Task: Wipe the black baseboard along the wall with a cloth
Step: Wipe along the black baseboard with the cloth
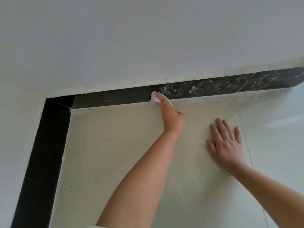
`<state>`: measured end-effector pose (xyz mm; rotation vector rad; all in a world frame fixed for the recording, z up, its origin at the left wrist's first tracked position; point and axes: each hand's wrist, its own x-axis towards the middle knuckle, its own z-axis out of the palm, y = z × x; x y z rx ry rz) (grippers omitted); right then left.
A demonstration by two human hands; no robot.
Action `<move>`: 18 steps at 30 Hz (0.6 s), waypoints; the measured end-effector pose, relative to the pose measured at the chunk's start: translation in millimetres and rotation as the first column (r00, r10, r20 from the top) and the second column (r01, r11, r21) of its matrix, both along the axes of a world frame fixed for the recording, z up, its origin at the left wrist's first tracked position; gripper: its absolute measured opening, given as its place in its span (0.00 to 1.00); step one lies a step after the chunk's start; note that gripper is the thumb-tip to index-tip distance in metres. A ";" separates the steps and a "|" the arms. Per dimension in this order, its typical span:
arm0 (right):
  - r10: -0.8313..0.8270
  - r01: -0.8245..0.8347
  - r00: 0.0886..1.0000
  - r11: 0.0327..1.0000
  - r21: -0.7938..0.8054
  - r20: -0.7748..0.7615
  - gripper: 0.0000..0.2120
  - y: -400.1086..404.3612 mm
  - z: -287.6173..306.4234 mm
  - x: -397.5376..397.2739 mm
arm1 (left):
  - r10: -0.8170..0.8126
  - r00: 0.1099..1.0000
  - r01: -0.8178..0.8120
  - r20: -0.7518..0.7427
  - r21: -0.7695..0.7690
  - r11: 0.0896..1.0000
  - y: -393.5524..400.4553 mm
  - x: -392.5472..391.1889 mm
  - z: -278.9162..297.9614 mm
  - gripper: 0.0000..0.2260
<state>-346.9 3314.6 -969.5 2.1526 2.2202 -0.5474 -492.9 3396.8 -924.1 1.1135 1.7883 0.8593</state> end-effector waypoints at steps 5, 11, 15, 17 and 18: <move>-0.011 0.011 1.000 1.000 0.000 0.007 0.39 0.7 0.9 -1.7 | 0.101 0.994 -0.103 0.029 0.076 0.992 5.9 1.5 0.3 0.36; -0.005 0.005 1.000 1.000 -0.008 0.026 0.41 0.8 0.8 -1.2 | 0.322 0.927 -0.316 -0.192 0.059 0.947 22.9 -32.8 -0.7 0.12; 0.015 -0.014 0.999 1.000 -0.021 0.050 0.42 1.7 -0.3 0.1 | 0.280 0.941 -0.294 -0.188 -0.051 0.954 24.0 -47.5 -7.8 0.27; 0.013 -0.012 0.998 1.000 -0.016 0.054 0.42 1.7 -1.2 0.7 | 0.301 0.946 -0.306 -0.121 -0.016 0.952 21.4 -48.6 -16.9 0.29; 0.013 -0.013 0.998 1.000 -0.014 0.054 0.42 1.4 -1.6 1.0 | 0.323 0.935 -0.330 -0.145 -0.027 0.944 21.0 -52.3 -17.1 0.24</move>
